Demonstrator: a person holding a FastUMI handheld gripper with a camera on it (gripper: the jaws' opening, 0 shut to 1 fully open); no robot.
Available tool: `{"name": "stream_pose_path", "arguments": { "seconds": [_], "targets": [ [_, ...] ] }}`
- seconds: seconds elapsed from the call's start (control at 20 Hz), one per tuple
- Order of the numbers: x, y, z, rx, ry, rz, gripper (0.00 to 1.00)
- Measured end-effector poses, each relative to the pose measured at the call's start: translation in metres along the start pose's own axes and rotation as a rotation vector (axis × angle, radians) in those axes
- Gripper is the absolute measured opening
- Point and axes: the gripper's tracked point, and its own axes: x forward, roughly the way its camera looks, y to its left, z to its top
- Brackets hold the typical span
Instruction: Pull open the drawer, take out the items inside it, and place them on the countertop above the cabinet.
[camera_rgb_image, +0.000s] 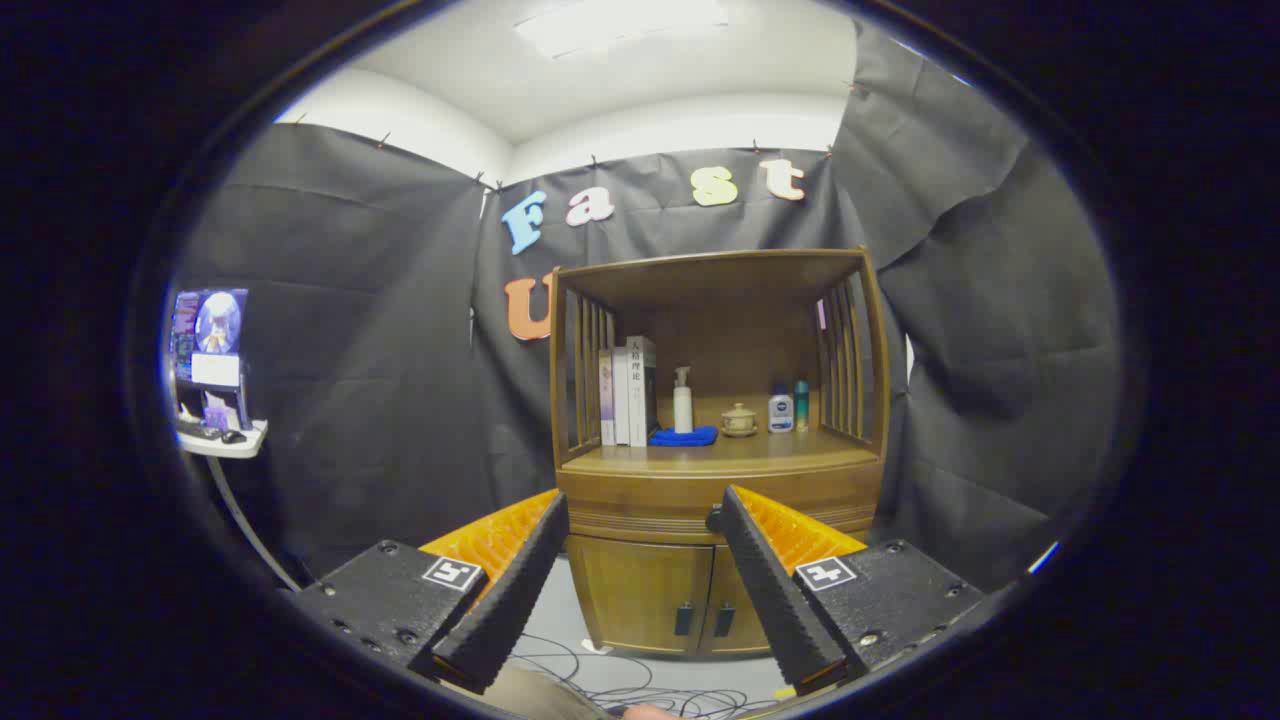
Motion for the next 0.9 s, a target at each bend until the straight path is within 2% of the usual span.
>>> {"name": "stream_pose_path", "arguments": {
  "seconds": [0.1,0.9],
  "targets": [
    [0.002,-0.005,-0.013,-0.006,0.031,-0.007,0.99],
    [0.043,-0.033,-0.038,0.030,0.075,-0.065,0.99]
  ]
}}
